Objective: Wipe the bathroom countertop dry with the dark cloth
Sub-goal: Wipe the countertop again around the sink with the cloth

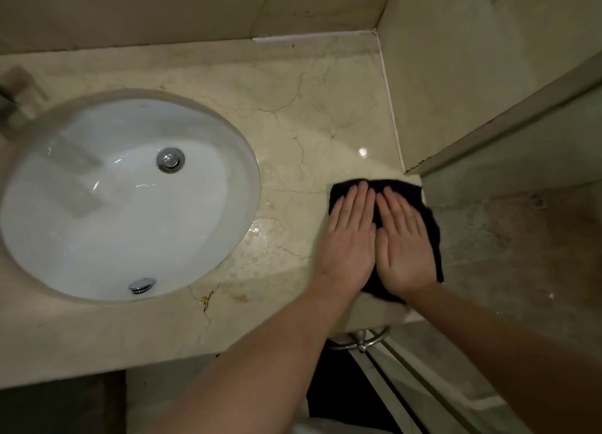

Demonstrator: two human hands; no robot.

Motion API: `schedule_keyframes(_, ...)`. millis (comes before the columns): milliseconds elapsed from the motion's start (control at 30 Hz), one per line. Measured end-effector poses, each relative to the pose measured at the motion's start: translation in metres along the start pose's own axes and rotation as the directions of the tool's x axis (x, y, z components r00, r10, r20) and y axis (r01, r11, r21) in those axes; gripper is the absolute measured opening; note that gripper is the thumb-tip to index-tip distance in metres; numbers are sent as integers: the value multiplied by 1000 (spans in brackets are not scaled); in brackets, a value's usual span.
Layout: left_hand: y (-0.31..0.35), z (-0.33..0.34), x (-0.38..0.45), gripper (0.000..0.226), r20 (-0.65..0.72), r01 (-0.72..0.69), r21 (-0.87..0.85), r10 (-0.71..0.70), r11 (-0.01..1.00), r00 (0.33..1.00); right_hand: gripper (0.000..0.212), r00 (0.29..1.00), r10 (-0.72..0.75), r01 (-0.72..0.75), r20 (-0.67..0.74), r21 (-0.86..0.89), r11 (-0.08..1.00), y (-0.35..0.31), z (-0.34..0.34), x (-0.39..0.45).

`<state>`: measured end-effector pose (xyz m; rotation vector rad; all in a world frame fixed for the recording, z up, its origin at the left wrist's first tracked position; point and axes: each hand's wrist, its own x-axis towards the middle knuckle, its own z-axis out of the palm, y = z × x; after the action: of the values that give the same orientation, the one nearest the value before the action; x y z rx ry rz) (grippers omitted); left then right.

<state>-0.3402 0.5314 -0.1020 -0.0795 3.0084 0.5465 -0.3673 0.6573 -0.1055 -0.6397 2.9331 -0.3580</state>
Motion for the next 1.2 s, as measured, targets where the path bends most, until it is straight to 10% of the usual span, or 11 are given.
schedule_keyframes(567,-95,-31,-96,53,-25,156,-3,-156,988,987,60,973,-193,196,125,-13,981,-123,28,-24)
schedule_keyframes(1200,-130,-49,147,58,-113,144,141,-129,979,985,65,996,-83,78,40,106,991,-89,4,207)
